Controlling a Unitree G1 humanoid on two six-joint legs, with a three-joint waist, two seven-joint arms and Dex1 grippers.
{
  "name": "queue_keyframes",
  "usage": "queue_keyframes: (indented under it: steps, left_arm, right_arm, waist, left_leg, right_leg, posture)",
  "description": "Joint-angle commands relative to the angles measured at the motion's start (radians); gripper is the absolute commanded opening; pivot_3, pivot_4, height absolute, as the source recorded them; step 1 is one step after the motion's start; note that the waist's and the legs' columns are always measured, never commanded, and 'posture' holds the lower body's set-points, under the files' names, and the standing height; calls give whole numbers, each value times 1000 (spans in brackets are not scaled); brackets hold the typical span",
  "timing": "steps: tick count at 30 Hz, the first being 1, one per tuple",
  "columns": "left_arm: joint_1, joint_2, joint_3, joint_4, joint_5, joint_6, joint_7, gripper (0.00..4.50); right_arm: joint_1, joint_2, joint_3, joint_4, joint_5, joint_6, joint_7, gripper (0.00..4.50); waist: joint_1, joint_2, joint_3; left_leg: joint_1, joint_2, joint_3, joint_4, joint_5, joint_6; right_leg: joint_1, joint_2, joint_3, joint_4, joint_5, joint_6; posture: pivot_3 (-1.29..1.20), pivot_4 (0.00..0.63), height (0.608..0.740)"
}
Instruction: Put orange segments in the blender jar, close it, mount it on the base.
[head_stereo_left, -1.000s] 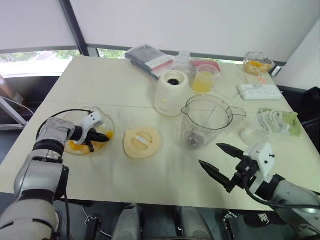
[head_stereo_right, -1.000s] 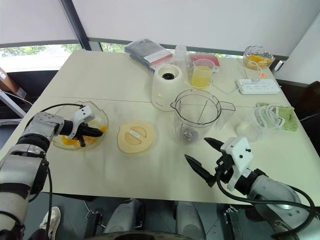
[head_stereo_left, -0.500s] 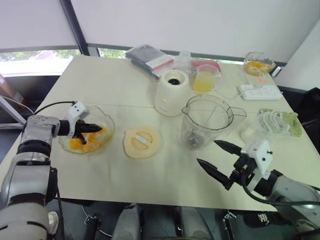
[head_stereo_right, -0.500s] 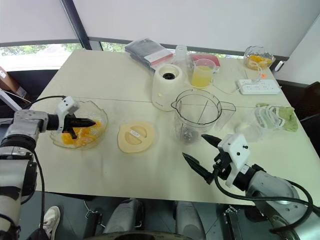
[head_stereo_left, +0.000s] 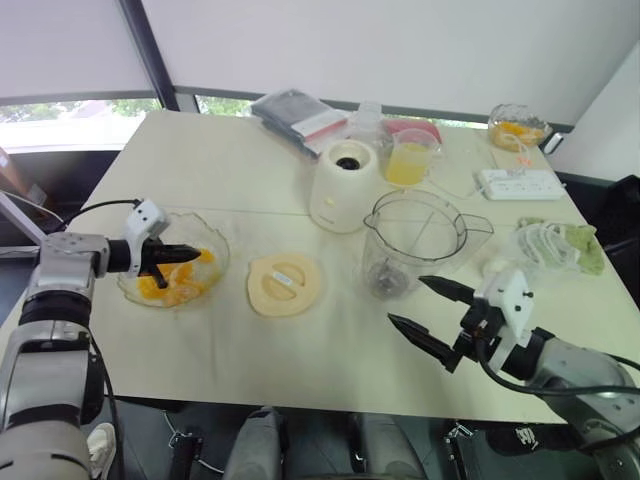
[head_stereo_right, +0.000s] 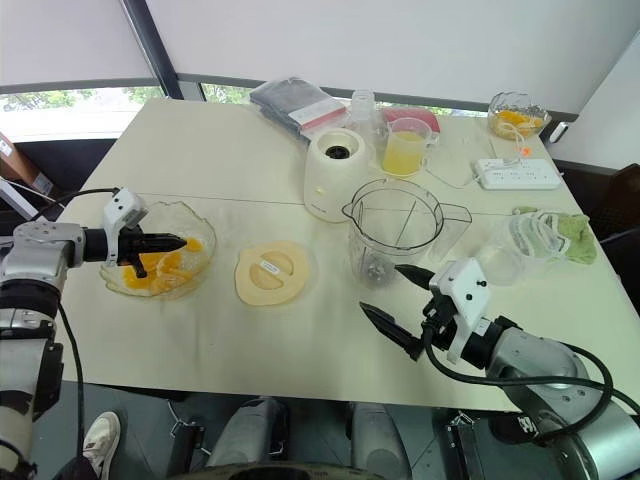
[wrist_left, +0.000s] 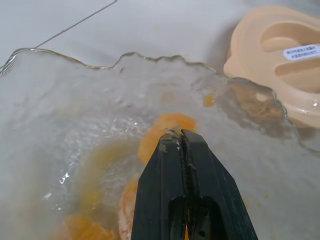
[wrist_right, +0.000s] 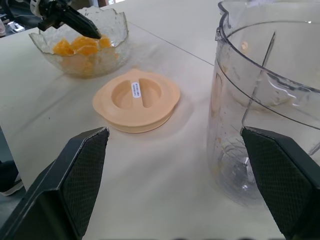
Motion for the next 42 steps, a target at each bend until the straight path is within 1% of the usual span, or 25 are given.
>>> queue_keyframes:
  steps: [1, 8, 10, 14, 18, 23, 26, 30, 36, 42]
  left_arm:
    - [2, 21, 31, -69, -40, 18, -8, 40]
    - [-14, 28, 63, -198, -102, 115, 20, 40]
    - [-23, 32, 76, -251, -127, 173, 29, 40]
    - [-39, 38, 74, -338, -150, 221, 42, 40]
    - [-92, 24, 68, -419, -166, 259, 79, 40]
    - [-195, -1, 45, -425, -172, 249, 83, 40]
    - [-292, -37, 21, -371, -163, 216, 68, 40]
    - [-456, -120, -20, -228, -137, 126, 46, 40]
    - [-682, -281, -54, 25, -103, -32, 10, 40]
    - [-835, -452, -50, 218, -75, -170, -6, 40]
  right_arm:
    - [-8, -6, -8, -10, -4, -7, 4, 4439]
    - [-16, -2, -3, 1, -14, -12, 10, 4439]
    - [-23, 2, 2, 6, -17, -14, 11, 4439]
    - [-44, 2, 10, 24, -23, -16, 18, 4439]
    - [-68, 4, 20, 42, -34, -22, 27, 4439]
    - [-90, 14, 37, 58, -51, -31, 27, 4439]
    - [-104, 21, 44, 67, -60, -36, 25, 4439]
    - [-114, 28, 51, 78, -78, -47, 24, 4439]
    - [-103, 42, 49, 67, -98, -54, 10, 4439]
    - [-54, 67, 40, 26, -115, -57, -29, 4439]
  waist:
    - [0, 0, 0]
    - [0, 0, 0]
    - [0, 0, 0]
    - [-1, 0, 0]
    - [1, 0, 0]
    - [1, 0, 0]
    - [0, 0, 0]
    - [4, -1, 1]
    - [1, -1, 1]
    - [1, -1, 1]
  left_leg:
    - [0, 0, 0, 0, 0, 0]
    - [0, 0, 0, 0, 0, 0]
    - [0, 0, 0, 0, 0, 0]
    - [0, 0, 0, 0, 0, 0]
    - [0, -1, 0, 0, 0, 0]
    - [0, -3, -1, 0, 0, 0]
    - [0, -3, -1, 0, 0, 0]
    - [-1, -5, -2, 0, 0, 0]
    - [-2, -7, -3, 0, 0, 0]
    - [-2, -8, -4, 0, 0, 1]
  right_leg:
    - [0, 0, 0, 0, 0, 0]
    - [0, 0, 0, 0, 0, 0]
    - [0, 0, 0, 0, 0, 0]
    - [0, 0, 0, 0, 0, 0]
    - [0, 0, 0, 0, 0, 0]
    - [0, 1, 0, 0, 0, 0]
    - [0, 1, 0, 0, 0, 0]
    - [0, 1, 0, 0, 0, 0]
    - [0, 0, 0, -1, -1, 1]
    - [0, 0, 0, -1, -1, 2]
  posture:
    - [0, 150, 740]
    - [0, 150, 740]
    - [0, 150, 740]
    - [0, 150, 740]
    - [0, 150, 740]
    - [0, 150, 740]
    - [0, 150, 740]
    - [0, 150, 740]
    - [0, 150, 740]
    - [0, 150, 740]
